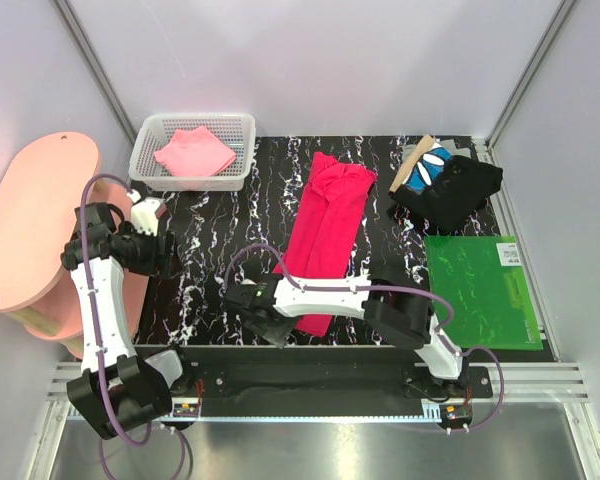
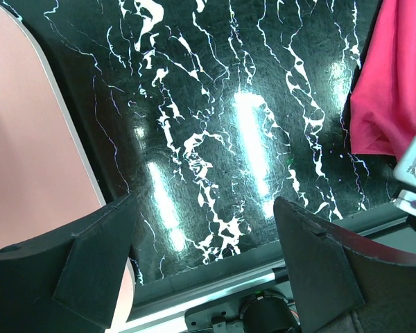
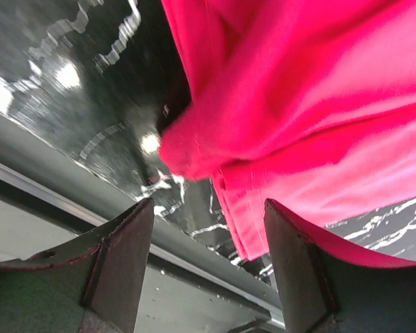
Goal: Fold and stack the t-shirts
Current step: Grab the bottom of the folded rectangular tshirt with right arm
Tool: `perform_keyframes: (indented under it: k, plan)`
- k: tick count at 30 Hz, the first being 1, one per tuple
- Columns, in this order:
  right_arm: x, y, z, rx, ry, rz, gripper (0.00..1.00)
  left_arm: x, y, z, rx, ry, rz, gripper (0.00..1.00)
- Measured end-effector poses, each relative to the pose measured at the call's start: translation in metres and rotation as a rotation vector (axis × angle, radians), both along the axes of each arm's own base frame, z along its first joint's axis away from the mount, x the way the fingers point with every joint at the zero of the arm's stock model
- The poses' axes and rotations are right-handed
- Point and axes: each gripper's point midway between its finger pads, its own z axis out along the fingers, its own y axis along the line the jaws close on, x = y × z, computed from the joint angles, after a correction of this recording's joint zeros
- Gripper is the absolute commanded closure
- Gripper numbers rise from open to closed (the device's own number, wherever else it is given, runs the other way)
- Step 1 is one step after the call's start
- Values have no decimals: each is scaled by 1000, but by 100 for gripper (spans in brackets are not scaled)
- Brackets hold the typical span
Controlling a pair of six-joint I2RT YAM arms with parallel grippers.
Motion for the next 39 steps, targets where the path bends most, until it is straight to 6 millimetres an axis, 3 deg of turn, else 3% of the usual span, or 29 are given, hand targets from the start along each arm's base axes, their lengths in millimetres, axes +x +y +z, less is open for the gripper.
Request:
perform_keyframes:
  k: [8, 12, 22, 29, 35, 36, 37, 39]
  plan:
    - [11, 24, 5, 48, -33, 11, 30, -1, -1, -2, -1, 4, -4, 16]
    - [16, 21, -5, 23, -34, 2, 32, -1, 0, -2, 2, 3, -6, 16]
    - [43, 7, -7, 26, -27, -79, 37, -2, 2, -3, 11, 0, -12, 16]
    - [44, 7, -9, 45, 6, -107, 41, -3, 2, -5, 9, 7, -12, 16]
    - [40, 9, -11, 75, 39, -123, 52, -3, 2, -5, 11, 6, -11, 16]
    - [40, 10, -12, 80, 45, -127, 57, -3, 2, -5, 11, 6, -11, 16]
    - [39, 10, -12, 83, 50, -127, 71, -3, 2, -5, 11, 6, -11, 16]
    - [37, 12, -12, 89, 60, -127, 80, -3, 2, -5, 10, 6, -12, 16]
